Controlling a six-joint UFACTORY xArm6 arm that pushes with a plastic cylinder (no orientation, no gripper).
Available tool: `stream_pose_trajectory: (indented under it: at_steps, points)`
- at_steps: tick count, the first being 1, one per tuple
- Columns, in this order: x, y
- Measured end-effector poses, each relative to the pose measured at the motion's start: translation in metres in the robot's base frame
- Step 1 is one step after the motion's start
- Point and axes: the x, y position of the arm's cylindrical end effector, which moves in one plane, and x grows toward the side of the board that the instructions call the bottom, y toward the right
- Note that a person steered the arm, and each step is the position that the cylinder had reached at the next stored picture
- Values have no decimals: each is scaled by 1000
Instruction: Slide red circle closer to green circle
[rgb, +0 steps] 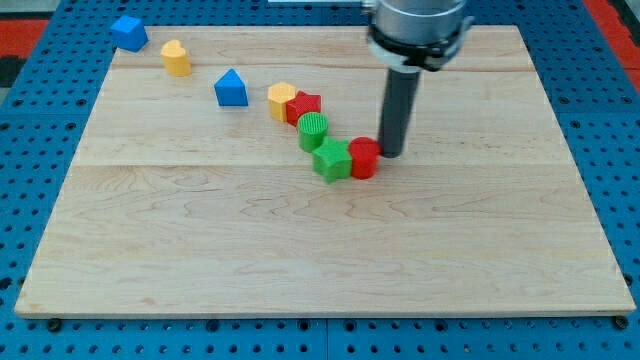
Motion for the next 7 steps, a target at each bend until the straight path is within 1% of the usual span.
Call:
stream_pose_trajectory:
  at_steps: [1, 2, 3, 4, 5, 6, 7]
  points:
    - [0, -51]
    - [1, 12]
    - [37, 17]
    - [63, -12]
    - [64, -44]
    - [54, -50]
    - [54, -52]
